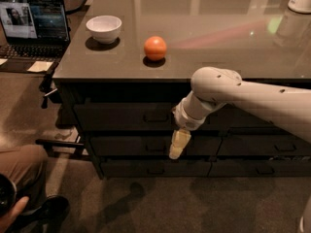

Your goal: Close top drawer

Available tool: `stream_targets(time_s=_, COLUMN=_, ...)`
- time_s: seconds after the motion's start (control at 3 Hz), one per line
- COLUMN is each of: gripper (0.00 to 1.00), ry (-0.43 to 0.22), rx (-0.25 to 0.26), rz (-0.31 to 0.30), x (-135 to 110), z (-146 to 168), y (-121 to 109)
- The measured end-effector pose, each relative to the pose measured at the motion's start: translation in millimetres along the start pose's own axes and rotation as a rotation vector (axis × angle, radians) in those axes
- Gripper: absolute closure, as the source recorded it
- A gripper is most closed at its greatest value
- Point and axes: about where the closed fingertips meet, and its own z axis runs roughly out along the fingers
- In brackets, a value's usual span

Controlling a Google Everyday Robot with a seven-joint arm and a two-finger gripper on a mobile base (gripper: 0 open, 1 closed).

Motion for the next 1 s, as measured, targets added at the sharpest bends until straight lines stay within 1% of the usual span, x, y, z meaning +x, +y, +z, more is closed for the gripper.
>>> stream_targets(time_s=0.67, gripper=0.0, ry=0.024, rx=0.042, rz=0.07, x=0, z=8, y=-27)
stream_targets(time_s=1.0, gripper=0.0, ry=0.024, rx=0.042, rz=0.07, x=0, z=8, y=-24)
